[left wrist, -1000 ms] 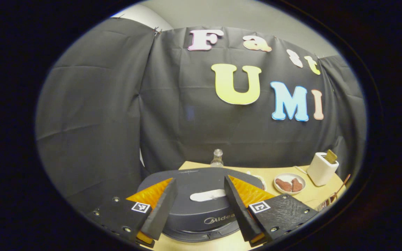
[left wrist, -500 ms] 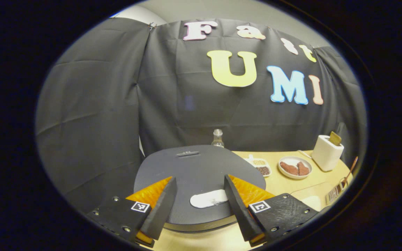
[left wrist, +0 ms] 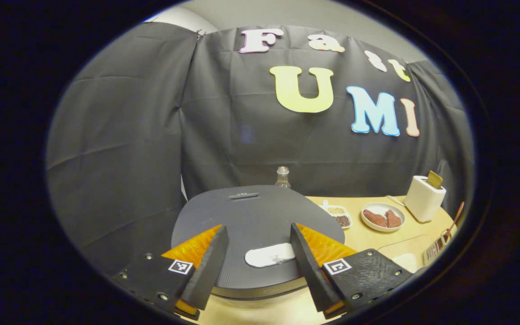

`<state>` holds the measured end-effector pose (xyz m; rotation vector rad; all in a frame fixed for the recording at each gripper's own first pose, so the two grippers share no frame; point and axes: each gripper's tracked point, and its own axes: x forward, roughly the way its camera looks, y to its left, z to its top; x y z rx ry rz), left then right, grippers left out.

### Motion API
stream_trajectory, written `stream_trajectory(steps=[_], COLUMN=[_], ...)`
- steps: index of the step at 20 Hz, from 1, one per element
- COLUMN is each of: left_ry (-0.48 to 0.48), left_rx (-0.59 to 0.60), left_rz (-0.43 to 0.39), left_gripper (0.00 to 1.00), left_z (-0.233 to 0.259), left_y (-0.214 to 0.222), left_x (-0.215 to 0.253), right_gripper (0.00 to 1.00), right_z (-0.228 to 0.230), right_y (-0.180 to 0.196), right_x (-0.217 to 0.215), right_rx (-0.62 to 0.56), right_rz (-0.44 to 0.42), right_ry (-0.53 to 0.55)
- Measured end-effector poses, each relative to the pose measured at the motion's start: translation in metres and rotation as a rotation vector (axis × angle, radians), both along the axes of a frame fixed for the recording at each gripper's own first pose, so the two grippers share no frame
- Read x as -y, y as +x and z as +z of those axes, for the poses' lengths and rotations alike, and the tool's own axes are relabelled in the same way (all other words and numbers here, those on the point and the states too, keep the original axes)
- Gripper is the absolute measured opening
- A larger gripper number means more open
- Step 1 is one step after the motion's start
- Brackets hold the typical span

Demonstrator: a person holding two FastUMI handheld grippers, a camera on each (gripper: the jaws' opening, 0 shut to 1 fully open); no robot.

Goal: Close the left gripper, press the button to open the rice cooker; take a wooden spoon from the chopstick holder with the right hand, scoop a spoonful of rice and pour it into the rice cooker, then put the wooden spoon back into the chopstick holder.

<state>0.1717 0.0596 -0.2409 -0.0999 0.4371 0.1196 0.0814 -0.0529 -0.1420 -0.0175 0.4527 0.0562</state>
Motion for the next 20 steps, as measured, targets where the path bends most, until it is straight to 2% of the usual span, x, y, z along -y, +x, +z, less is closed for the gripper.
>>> stream_trajectory(steps=[2,4,5,6,12,13,16,20], left_ry=[-0.002,-0.022,-0.008,0.021,0.068,0.069,0.063,0.143], left_rx=[0.028,0.049,0.065,0.090,0.091,0.089,0.088,0.120], left_rz=[-0.007,-0.004,-0.009,-0.014,-0.020,-0.026,-0.028,-0.046], left_gripper=[0.88,0.92,0.88,0.88,0.87,0.89,0.86,0.84], left_z=[-0.001,0.000,0.000,0.004,0.005,0.006,0.012,0.042], left_y=[-0.002,-0.003,-0.002,-0.003,-0.001,0.000,0.002,0.012], left_x=[0.000,0.001,0.001,0.002,0.003,0.003,0.002,0.005], right_gripper=[0.99,0.99,0.99,0.99,0.99,0.99,0.99,0.99], right_z=[-0.002,-0.002,0.001,0.004,0.014,0.015,0.017,0.029], right_y=[0.003,0.007,0.010,0.012,0.022,0.024,0.029,0.034], right_x=[-0.006,-0.010,-0.012,-0.014,-0.020,-0.021,-0.024,-0.030], right_rx=[-0.007,-0.011,-0.006,0.001,0.034,0.034,0.041,0.075], right_rz=[0.007,0.009,0.011,0.007,0.000,0.001,0.006,0.022], right_ry=[0.005,0.012,0.019,0.023,0.044,0.048,0.061,0.076])
